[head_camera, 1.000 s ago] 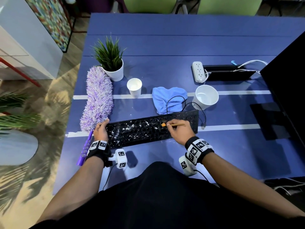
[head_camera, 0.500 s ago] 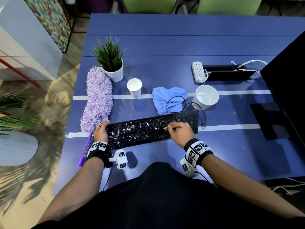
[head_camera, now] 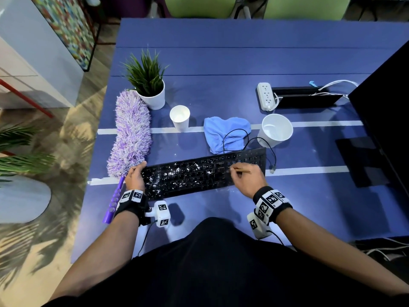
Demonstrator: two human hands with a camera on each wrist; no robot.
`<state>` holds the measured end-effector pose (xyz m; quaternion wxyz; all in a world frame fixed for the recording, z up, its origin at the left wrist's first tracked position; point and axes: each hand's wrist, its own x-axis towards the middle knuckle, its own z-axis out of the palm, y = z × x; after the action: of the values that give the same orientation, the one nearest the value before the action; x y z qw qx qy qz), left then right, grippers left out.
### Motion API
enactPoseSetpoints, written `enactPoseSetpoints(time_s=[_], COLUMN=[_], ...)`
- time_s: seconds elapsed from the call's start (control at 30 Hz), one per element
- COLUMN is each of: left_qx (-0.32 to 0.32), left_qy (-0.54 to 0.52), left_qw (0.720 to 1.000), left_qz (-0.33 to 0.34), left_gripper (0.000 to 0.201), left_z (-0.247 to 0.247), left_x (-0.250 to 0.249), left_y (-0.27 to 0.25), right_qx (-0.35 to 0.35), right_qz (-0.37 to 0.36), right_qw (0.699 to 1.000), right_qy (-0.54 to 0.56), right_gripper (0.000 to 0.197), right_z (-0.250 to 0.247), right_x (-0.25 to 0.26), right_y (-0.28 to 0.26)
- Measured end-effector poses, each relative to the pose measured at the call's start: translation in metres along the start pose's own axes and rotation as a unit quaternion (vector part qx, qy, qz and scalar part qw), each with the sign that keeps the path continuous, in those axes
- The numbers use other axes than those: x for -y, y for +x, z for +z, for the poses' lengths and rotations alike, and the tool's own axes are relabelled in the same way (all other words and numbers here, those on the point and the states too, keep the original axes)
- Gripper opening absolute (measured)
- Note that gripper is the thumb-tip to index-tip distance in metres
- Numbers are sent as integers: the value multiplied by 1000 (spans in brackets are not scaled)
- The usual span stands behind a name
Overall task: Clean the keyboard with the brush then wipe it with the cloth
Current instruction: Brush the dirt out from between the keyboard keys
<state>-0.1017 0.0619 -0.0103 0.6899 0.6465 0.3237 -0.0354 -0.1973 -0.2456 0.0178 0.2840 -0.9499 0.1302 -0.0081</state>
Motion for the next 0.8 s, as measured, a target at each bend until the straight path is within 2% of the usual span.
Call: enactPoseSetpoints(time_s=[0.03,0.1,0.13,0.2,0.23,0.27,0.33,0.37,0.4,0.5,0.53,0.67,0.8], left_qx=[1,3,2,0,1,3,10,9,6,5,8,9,10], left_qy=[-2,3,0,-8,-10,-11,-13,-6,-2,1,0,15,18], left_qw=[1000,1000,1000,1000,1000,1000,1000,1000,1000,999,999,1000,999], left_qz=[2,-1,-6,-15,-20,-21,-19,-20,-20,-33,-34,-25,-29], left_gripper=[18,19,18,15,14,13,13,13,12,7,7,7,7], left_z=[0,0,-2,-3,-4,-4,-3,-4,-4,-6,-5,-6,-7], left_x=[1,4,5,7,7,7,7,7,7,9,9,8,11], left_y=[1,6,7,11,11,11,13,13,13,17,17,18,19], right_qx=[-20,-32,-7,90,96,70,-36,-64,-64,44,52,-62,18], right_qz=[-29,-34,-22,11,20,21,-10,-20,-28,2,6,-31,-87], right_qw=[999,997,998,996,995,997,995,992,992,998,998,993,991], right_qy=[29,65,58,6,2,24,88,105,106,37,27,97,102], right_gripper=[17,17,17,21,22,20,16,15,15,19,20,13,16], right_z=[-1,0,2,7,7,6,2,0,-1,3,5,5,10], right_x=[4,6,4,-2,-3,-4,-1,4,5,3,1,9,20], right_y=[-1,-1,0,-1,-2,-2,-2,-1,0,2,2,0,-1])
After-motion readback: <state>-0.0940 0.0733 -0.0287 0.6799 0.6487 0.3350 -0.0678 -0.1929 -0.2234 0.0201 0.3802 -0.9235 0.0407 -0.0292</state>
